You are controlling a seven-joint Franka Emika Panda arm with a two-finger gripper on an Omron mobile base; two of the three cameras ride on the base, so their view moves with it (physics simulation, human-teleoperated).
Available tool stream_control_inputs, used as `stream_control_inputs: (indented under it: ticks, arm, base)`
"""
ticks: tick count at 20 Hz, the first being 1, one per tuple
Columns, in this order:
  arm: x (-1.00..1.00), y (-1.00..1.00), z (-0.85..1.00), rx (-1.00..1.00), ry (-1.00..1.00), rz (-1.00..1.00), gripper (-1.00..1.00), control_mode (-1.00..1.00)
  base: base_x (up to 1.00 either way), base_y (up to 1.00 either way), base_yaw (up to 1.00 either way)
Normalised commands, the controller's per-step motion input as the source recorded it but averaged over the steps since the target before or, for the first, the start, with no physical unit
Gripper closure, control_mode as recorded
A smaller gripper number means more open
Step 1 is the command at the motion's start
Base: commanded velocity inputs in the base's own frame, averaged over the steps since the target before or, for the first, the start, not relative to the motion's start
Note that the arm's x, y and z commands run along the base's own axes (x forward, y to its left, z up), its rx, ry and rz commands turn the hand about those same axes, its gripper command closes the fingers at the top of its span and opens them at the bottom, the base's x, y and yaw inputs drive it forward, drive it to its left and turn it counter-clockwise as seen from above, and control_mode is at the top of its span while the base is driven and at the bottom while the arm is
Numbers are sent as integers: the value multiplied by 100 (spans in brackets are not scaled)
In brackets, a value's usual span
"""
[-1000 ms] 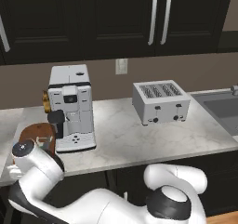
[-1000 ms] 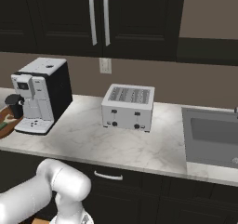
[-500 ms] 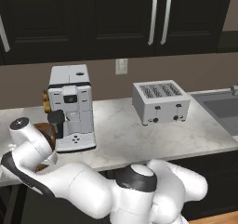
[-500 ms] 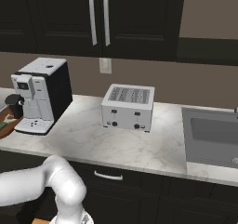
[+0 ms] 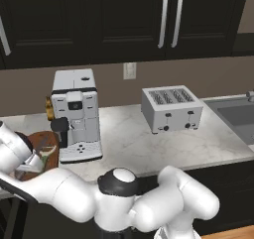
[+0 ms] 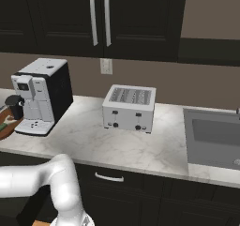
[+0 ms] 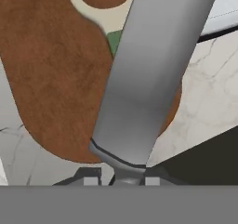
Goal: Open the drawer on the left and place the cutting tools on the cutting board.
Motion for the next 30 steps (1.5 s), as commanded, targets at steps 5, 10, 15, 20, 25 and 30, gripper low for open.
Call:
stream_control_inputs:
  ticks: [5, 10, 15, 20, 25, 30]
  arm:
    - [17, 8, 0, 0, 0, 0, 100, -100]
    - [37, 5, 0, 0, 0, 0, 100, -100]
    - [38, 0, -4, 0, 4, 0, 100, -100]
    - [26, -9, -25, 0, 4, 0, 100, -100]
    - [5, -8, -7, 0, 0, 0, -100, -100]
    - [0, 1, 0, 0, 0, 0, -100, -100]
  base:
    - [0, 0, 0]
    - [0, 0, 0]
    - [0, 0, 0]
    - [0, 0, 0]
    - [0, 0, 0]
    - [0, 0, 0]
